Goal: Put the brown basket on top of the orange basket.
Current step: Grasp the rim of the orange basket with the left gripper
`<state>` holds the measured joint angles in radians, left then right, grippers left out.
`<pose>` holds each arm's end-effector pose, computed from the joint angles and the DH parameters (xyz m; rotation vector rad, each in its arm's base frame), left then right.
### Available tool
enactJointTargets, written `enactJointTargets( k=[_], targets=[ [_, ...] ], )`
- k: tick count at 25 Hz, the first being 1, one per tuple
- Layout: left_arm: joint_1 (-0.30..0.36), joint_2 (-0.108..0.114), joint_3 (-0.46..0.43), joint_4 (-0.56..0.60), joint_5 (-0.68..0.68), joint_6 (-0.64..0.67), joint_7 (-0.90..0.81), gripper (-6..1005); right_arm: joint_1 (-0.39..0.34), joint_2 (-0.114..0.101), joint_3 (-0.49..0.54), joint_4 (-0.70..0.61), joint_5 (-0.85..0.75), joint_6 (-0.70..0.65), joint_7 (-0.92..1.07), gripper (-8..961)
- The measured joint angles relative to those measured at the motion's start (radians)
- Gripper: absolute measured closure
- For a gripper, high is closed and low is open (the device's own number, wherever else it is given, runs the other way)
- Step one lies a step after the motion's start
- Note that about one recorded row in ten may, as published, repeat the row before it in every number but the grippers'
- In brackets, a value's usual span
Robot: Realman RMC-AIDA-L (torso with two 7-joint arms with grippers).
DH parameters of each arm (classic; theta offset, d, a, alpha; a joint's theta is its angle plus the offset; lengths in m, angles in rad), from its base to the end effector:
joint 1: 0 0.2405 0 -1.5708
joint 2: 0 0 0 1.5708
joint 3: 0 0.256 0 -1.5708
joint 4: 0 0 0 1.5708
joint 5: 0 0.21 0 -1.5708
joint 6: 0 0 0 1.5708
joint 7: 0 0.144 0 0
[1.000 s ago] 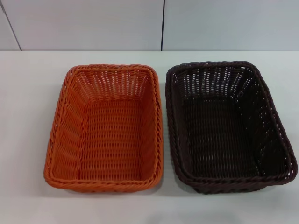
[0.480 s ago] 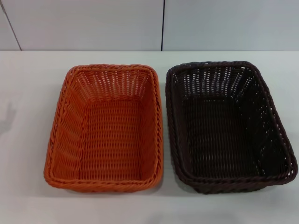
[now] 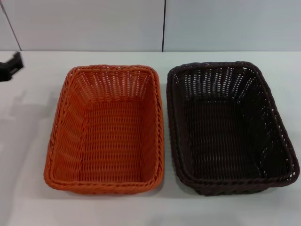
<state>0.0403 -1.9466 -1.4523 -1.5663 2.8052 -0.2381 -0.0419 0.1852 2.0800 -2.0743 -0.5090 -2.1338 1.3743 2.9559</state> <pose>-0.2639 0.3357 0.0854 -1.6648 -0.8120 -0.3740 0.3348 0.2834 0.0470 -1.0590 0.4180 0.7010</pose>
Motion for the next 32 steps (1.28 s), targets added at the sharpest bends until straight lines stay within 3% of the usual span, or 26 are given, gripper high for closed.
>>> enactJointTargets(
  k=[2, 5, 6, 9, 14, 18, 20, 24, 32],
  targets=[
    [0.002, -0.024, -0.022, -0.098, 0.001, -0.151, 0.048, 260, 0.0, 0.0, 0.002, 0.002, 0.0, 0.0, 0.0, 277],
    [-0.026, -0.101, -0.093, -0.241, 0.002, -0.464, 0.172, 267, 0.0, 0.0, 0.003, 0.003, 0.0, 0.0, 0.0, 277],
    [-0.038, -0.109, -0.102, -0.259, 0.001, -0.517, 0.189, 270, 0.0, 0.0, 0.002, 0.003, 0.0, -0.001, 0.0, 277],
    [-0.085, -0.112, -0.099, -0.307, -0.004, -0.688, 0.2, 277, 0.005, -0.001, 0.001, 0.004, 0.0, -0.012, 0.0, 276],
    [-0.15, -0.115, -0.082, -0.298, 0.008, -0.833, 0.181, 289, 0.007, -0.001, -0.001, 0.006, 0.0, -0.015, 0.0, 276],
    [-0.161, -0.115, -0.073, -0.286, 0.012, -0.845, 0.176, 299, 0.006, -0.002, 0.001, 0.006, 0.0, -0.016, 0.0, 275],
    [-0.213, -0.116, -0.053, -0.19, 0.045, -0.852, 0.15, 304, 0.006, -0.002, 0.001, 0.006, 0.0, -0.017, 0.0, 275],
    [-0.253, -0.116, -0.051, -0.113, 0.071, -0.862, 0.127, 313, 0.006, -0.002, 0.002, 0.008, 0.0, -0.017, 0.0, 276],
    [-0.294, -0.117, -0.056, -0.042, 0.083, -0.88, 0.123, 333, 0.01, -0.002, 0.002, 0.008, 0.0, -0.022, 0.0, 275]
  ],
)
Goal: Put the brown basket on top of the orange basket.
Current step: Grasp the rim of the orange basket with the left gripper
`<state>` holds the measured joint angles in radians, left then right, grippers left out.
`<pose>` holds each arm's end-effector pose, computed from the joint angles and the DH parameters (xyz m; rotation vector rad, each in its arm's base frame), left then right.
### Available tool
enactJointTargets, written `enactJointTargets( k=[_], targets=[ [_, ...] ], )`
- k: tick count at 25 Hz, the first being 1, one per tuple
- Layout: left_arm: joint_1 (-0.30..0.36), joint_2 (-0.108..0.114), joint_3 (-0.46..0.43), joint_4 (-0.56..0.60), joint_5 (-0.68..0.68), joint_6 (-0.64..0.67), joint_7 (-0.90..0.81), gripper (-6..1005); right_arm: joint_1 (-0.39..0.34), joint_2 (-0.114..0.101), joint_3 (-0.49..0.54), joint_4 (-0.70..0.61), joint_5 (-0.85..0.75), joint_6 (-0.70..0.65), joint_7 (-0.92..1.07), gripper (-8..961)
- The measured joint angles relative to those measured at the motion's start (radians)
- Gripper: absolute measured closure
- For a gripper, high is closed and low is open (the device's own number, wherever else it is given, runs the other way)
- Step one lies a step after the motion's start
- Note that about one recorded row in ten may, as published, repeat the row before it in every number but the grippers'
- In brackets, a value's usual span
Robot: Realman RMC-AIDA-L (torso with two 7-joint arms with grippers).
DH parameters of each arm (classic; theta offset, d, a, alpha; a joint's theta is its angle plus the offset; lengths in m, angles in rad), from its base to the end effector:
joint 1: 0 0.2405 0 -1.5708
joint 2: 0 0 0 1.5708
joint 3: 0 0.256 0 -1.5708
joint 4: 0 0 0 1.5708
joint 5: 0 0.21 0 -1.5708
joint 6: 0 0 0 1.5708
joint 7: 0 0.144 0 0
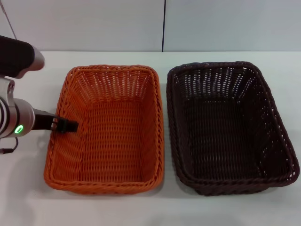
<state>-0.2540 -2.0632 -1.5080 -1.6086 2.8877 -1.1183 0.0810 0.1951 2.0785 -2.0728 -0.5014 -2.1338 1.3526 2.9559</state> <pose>-0.2245 0.3423 0.0212 -2.0059 -1.0412 0.2294 0.3359 0.2871 0.0454 -1.0745 0.4291 0.6911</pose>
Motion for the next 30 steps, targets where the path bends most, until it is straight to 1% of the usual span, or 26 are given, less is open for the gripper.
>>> enactJointTargets(
  k=[2, 5, 7, 8, 12, 24, 30],
  targets=[
    [-0.027, -0.001, 0.0, 0.034, 0.0, -0.014, 0.0, 338, 0.002, 0.0, -0.002, 0.0, 0.0, 0.0, 0.0, 275],
    [-0.044, -0.002, 0.001, 0.056, 0.0, -0.018, -0.005, 345, 0.002, 0.0, -0.001, 0.0, 0.0, -0.002, 0.0, 276],
    [-0.08, 0.001, -0.004, 0.105, 0.002, -0.032, -0.01, 350, 0.003, 0.0, 0.001, 0.0, 0.0, -0.007, 0.0, 276],
    [-0.08, 0.001, -0.004, 0.105, 0.002, -0.032, -0.01, 352, 0.003, 0.0, 0.001, 0.0, 0.0, -0.007, 0.0, 276],
    [-0.121, 0.003, -0.011, 0.168, 0.002, -0.048, 0.012, 362, 0.003, 0.0, 0.004, 0.0, 0.0, -0.014, 0.0, 277],
    [-0.111, 0.003, -0.003, 0.111, 0.001, -0.054, 0.054, 454, 0.003, 0.0, 0.004, 0.0, 0.0, -0.014, 0.0, 275],
    [-0.106, 0.003, -0.01, 0.102, 0.001, -0.053, 0.079, 556, 0.003, 0.0, 0.004, 0.0, 0.0, -0.014, 0.0, 275]
  ],
)
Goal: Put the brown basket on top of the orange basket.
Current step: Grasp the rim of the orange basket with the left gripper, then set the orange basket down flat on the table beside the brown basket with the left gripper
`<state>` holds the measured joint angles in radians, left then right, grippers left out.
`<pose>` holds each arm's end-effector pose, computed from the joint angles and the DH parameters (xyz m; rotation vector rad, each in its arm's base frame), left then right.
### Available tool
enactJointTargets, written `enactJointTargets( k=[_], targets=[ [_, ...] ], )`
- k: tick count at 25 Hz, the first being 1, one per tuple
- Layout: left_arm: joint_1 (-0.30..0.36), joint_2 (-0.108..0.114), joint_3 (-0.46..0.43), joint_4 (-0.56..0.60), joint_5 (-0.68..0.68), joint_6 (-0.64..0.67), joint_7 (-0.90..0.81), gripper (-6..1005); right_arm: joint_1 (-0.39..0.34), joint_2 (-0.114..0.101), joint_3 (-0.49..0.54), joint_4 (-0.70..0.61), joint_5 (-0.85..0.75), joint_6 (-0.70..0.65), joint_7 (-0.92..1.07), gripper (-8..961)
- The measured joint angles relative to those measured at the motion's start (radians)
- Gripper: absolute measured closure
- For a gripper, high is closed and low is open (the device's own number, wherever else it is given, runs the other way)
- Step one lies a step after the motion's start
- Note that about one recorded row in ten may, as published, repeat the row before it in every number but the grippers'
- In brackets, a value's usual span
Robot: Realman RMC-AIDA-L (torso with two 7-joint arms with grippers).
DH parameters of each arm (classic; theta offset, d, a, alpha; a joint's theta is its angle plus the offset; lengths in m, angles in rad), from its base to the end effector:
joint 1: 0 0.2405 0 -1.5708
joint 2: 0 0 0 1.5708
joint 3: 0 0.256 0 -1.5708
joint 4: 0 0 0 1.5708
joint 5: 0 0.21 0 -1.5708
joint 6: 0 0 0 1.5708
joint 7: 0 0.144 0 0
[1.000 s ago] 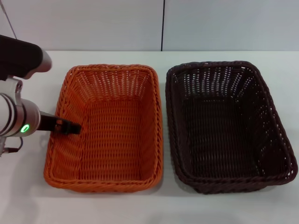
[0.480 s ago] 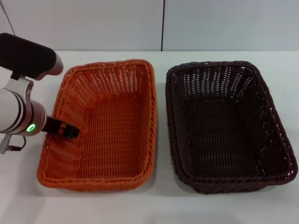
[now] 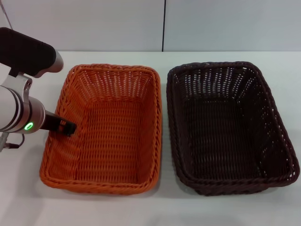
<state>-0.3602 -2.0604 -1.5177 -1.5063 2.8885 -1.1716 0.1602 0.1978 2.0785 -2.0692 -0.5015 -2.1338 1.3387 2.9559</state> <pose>-0.2210 0.3557 0.0104 -2.0876 -0.9731 0.3579 0.3366 0.2887 0.0446 -1.0793 0.4389 0.6866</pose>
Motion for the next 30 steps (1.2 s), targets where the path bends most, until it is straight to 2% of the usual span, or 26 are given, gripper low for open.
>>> enactJointTargets(
  k=[8, 20, 22, 30],
  targets=[
    [0.005, 0.002, -0.022, -0.059, 0.0, -0.016, 0.178, 660, 0.0, 0.0, 0.001, 0.0, 0.002, 0.001, 0.0, 276],
    [0.012, 0.003, -0.158, -0.252, 0.0, -0.14, 0.607, 689, 0.003, -0.001, 0.005, -0.005, 0.002, 0.007, 0.0, 276],
    [0.009, 0.004, -0.165, -0.298, 0.001, -0.177, 0.707, 694, 0.005, -0.002, 0.007, -0.009, 0.002, 0.008, 0.0, 276],
    [0.021, 0.003, -0.165, -0.425, -0.007, -0.224, 0.917, 741, 0.013, -0.002, 0.017, -0.009, 0.002, 0.007, 0.0, 276]
  ],
)
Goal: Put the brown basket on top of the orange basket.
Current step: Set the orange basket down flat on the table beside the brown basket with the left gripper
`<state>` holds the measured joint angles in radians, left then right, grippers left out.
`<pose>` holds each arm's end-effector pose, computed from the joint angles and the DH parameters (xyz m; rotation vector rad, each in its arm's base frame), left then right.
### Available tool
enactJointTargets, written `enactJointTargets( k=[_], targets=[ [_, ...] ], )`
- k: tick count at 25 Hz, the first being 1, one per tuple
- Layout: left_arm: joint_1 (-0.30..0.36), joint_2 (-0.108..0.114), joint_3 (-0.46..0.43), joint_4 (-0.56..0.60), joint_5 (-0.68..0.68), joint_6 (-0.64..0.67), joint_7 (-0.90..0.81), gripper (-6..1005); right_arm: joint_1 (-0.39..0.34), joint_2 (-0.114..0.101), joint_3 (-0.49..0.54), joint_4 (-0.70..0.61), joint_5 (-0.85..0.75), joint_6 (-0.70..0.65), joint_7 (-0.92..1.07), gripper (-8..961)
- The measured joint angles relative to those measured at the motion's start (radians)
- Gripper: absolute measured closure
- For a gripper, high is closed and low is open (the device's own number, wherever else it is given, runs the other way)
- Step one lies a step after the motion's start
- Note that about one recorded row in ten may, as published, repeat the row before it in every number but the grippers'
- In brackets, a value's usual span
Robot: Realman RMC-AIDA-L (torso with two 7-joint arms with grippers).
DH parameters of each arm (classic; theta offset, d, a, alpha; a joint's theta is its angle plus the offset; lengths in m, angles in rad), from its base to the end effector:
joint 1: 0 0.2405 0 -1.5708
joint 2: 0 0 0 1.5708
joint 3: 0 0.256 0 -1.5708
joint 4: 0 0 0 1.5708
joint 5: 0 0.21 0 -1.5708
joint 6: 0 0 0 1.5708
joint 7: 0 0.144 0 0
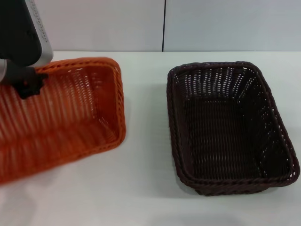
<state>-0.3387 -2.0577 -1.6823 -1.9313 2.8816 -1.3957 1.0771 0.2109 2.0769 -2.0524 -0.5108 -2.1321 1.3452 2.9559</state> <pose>-0.1584 0.3428 0.0939 -2.2437 0.0895 0.6592 0.3324 0.2938 0.0494 -1.0589 0.4273 0.7063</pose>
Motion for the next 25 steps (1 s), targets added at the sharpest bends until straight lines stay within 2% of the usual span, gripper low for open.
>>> enactJointTargets(
  k=[5, 12, 16, 21, 25],
  targets=[
    [-0.008, -0.001, 0.003, -0.068, -0.01, -0.048, 0.068, 819, 0.001, 0.0, 0.0, 0.0, 0.0, -0.001, 0.0, 277],
    [-0.046, -0.002, 0.029, -0.081, -0.032, -0.156, 0.158, 829, -0.006, 0.0, 0.007, -0.001, 0.0, 0.002, 0.0, 277],
    [-0.058, -0.002, 0.029, -0.073, -0.058, -0.156, 0.178, 830, -0.007, 0.001, 0.008, -0.001, 0.0, 0.002, 0.0, 277],
    [-0.091, -0.003, 0.023, -0.01, -0.125, -0.142, 0.217, 831, -0.002, 0.002, 0.002, -0.001, 0.0, 0.003, 0.0, 275],
    [-0.14, -0.002, 0.017, 0.131, -0.165, -0.074, 0.239, 832, 0.003, 0.001, 0.0, -0.002, 0.0, -0.002, 0.0, 275]
  ],
)
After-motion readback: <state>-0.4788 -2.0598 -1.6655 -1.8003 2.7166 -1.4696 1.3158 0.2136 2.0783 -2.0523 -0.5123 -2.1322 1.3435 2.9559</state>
